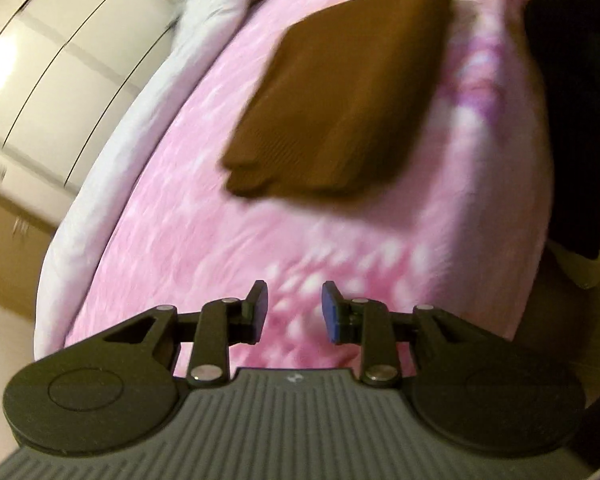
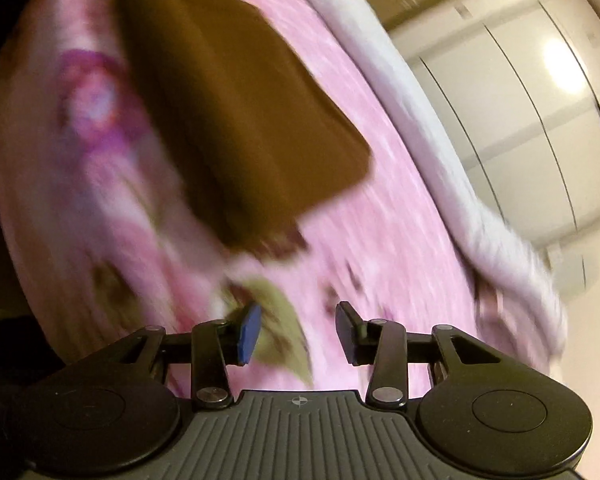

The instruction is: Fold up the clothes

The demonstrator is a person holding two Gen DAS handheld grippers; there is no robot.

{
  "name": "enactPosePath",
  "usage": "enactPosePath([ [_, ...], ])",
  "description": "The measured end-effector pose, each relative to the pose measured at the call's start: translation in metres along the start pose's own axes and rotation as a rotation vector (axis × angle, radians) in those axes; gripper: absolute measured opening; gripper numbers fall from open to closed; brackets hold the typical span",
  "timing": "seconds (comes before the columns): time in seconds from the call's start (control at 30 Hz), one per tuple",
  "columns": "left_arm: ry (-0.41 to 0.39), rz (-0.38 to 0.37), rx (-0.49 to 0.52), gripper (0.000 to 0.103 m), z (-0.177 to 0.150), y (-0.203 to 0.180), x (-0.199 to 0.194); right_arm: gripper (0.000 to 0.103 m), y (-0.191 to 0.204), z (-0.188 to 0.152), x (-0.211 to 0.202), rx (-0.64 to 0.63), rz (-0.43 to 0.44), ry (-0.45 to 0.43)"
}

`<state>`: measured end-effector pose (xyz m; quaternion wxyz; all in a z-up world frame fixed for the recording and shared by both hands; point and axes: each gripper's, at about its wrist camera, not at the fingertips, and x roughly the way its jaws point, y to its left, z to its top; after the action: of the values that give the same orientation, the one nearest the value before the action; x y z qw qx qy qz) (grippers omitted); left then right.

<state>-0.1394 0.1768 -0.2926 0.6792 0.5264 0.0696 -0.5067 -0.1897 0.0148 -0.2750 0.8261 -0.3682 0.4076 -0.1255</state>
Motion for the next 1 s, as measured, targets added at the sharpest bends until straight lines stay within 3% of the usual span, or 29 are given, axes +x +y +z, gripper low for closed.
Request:
enactPosePath([
  [0.13,-0.042,-0.007,-0.146,0.03,0.019,0.036,0.011,0.04,-0.042,0.006,-0.004,0.249,0.061,-0.042],
  [0.2,-0.087,-0.031,-0.219,0.031,0.038,0.054,0.021,0.041,-0.058,0.032,0.004,0.379,0.129,-0.095],
  [0.27,-0.13,-0.08,-0.305,0.032,0.056,0.069,0.033,0.04,-0.08,0.051,0.005,0.527,0.228,-0.151],
  [0.37,-0.159,-0.173,-0.417,0.032,0.079,0.086,0.066,0.041,-0.111,0.091,0.03,0.627,0.336,-0.18],
  [0.53,-0.099,-0.293,-0.516,0.033,0.095,0.094,0.128,0.04,-0.133,0.12,0.092,0.643,0.368,-0.166],
  [0.63,-0.097,-0.329,-0.578,0.036,0.088,0.094,0.137,0.04,-0.137,0.113,0.144,0.662,0.369,-0.035],
  [0.83,-0.113,-0.332,-0.586,0.037,0.081,0.096,0.139,0.042,-0.159,0.1,0.188,0.795,0.461,-0.028],
  [1.0,-0.103,-0.307,-0.567,0.037,0.085,0.094,0.134,0.044,-0.159,0.116,0.181,0.725,0.396,0.021],
])
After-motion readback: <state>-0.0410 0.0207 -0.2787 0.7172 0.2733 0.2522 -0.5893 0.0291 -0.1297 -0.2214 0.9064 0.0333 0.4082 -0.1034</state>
